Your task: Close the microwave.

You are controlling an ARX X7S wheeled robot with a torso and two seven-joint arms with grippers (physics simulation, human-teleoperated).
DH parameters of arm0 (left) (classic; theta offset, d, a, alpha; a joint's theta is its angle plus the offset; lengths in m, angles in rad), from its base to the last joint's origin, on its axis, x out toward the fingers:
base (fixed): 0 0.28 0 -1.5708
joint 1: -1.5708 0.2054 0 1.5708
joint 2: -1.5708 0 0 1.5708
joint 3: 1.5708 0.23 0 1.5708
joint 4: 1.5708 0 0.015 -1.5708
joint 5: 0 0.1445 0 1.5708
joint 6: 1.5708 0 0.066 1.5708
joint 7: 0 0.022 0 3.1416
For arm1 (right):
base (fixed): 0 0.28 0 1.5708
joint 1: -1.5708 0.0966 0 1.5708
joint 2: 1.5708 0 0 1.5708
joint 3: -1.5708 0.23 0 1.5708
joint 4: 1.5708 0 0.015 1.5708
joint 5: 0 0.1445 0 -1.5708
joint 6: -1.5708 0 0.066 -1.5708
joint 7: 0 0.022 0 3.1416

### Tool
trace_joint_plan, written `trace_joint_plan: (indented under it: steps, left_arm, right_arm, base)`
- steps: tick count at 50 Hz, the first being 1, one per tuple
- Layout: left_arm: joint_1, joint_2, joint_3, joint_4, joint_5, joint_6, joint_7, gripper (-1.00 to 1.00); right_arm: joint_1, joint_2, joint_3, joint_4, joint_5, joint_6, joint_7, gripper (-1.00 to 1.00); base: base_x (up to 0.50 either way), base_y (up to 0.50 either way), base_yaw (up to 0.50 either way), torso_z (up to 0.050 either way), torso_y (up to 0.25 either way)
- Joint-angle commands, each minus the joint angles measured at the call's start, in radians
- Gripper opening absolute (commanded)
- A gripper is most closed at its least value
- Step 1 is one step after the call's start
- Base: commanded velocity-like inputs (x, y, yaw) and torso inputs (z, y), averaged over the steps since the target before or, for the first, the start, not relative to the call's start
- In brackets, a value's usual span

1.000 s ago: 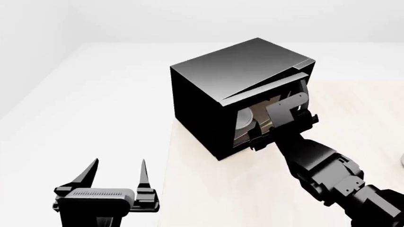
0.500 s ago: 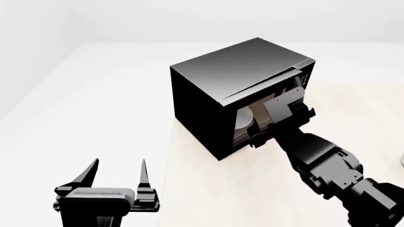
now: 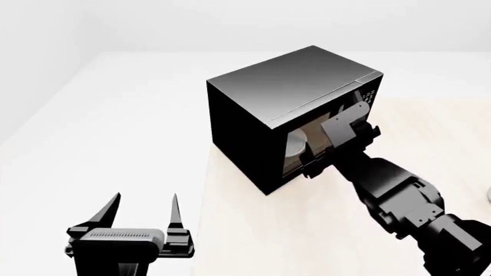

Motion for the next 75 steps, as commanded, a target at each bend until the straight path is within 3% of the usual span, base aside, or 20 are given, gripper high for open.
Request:
trace_joint_plan:
  steps: [1,17,28,36,41,46,55,58,75]
  left_arm:
    - [0.0,-0.003,0.0,0.005,-0.003,-0.002,-0.003,1.0]
    - [0.0,-0.007,-0.001,0.005,-0.01,0.002,-0.005,1.0]
    - [-0.001,-0.008,0.0,0.008,-0.01,-0.001,-0.01,1.0]
    - [0.002,-0.01,0.0,0.005,-0.01,0.006,-0.01,1.0]
    - [-0.002,-0.008,0.004,0.0,-0.008,0.006,-0.01,1.0]
    - [-0.003,-0.008,0.009,-0.002,-0.005,0.005,-0.01,1.0]
    - [-0.003,-0.009,0.012,-0.002,-0.005,0.006,-0.012,1.0]
    - [-0.003,-0.008,0.016,-0.003,-0.002,0.005,-0.013,1.0]
    - [0.004,-0.014,0.012,0.008,-0.007,0.009,-0.019,1.0]
  right_arm:
    - [0.014,-0.01,0.018,-0.006,-0.022,-0.031,-0.042,1.0]
    - [0.008,-0.015,0.033,0.022,-0.016,-0.076,-0.085,1.0]
    - [0.025,-0.12,0.057,0.264,-0.022,-0.187,-0.222,1.0]
    - [0.012,-0.125,0.066,0.286,-0.02,-0.213,-0.229,1.0]
    - [-0.006,-0.034,0.063,0.098,-0.01,-0.14,-0.111,1.0]
    - [-0.037,0.125,0.061,-0.241,0.016,-0.062,0.033,1.0]
    - [-0.068,0.261,0.073,-0.516,0.045,-0.014,0.175,1.0]
    - [-0.088,0.354,0.08,-0.722,0.067,0.018,0.284,1.0]
    - [-0.145,0.557,0.104,-1.166,0.039,0.026,0.565,1.0]
  base:
    - [0.0,0.0,0.0,0.0,0.0]
    - [0.0,0.0,0.0,0.0,0.001]
    - [0.01,0.0,0.0,0.0,0.0]
    - [0.02,0.0,0.01,0.0,0.0]
    - [0.01,0.0,0.01,0.0,0.0]
    - [0.0,0.0,0.0,0.0,0.0]
    - [0.0,0.0,0.0,0.0,0.0]
    - [0.0,0.0,0.0,0.0,0.0]
    - [0.0,0.0,0.0,0.0,0.0]
